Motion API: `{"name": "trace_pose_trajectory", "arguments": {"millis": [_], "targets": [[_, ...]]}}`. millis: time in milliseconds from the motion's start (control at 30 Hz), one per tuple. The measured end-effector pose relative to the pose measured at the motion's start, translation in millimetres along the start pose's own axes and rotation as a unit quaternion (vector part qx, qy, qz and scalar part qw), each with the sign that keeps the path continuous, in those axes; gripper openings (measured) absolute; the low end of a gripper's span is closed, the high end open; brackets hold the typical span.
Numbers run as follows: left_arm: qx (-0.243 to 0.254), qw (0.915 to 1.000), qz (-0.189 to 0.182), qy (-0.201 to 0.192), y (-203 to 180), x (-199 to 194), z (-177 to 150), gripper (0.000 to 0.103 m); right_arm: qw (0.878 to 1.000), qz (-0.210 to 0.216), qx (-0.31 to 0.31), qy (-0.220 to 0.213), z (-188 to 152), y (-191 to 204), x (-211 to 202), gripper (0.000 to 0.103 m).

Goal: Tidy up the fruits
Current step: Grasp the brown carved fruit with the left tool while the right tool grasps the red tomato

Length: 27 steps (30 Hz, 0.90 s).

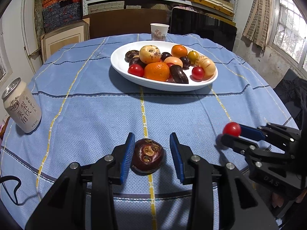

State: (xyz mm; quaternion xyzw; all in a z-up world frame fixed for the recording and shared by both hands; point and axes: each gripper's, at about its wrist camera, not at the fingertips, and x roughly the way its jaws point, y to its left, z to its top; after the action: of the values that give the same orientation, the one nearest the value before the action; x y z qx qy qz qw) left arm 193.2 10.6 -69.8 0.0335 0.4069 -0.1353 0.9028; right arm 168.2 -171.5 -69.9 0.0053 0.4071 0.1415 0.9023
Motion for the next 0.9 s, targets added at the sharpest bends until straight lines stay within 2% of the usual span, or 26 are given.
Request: {"name": "trace_pose_trajectory", "arguments": {"millis": [267, 400, 533, 700, 900], "targets": [[0.010, 0.9999, -0.004, -0.002, -9, -6, -3, 0.037, 1.000, -0.004, 0.024, -0.014, -17, -16, -26, 0.031], [0.006, 0.9998, -0.021, 0.005, -12, -10, -2, 0.037, 0.999, -0.010, 0.026, -0.021, -26, -22, -41, 0.031], [0.011, 0.9998, -0.018, 0.001, -16, -16, 1, 0.037, 0.999, -0.018, 0.025, -0.027, -27, -27, -52, 0.031], [0.029, 0.9994, -0.011, -0.016, -21, -32, 21, 0.037, 0.999, -0.026, 0.011, -0.046, -6, -34, -69, 0.031], [0.038, 0.9983, -0.008, -0.043, -25, -46, 80, 0.037, 0.996, -0.025, -0.009, -0.080, 54, -38, -78, 0.031]]}}
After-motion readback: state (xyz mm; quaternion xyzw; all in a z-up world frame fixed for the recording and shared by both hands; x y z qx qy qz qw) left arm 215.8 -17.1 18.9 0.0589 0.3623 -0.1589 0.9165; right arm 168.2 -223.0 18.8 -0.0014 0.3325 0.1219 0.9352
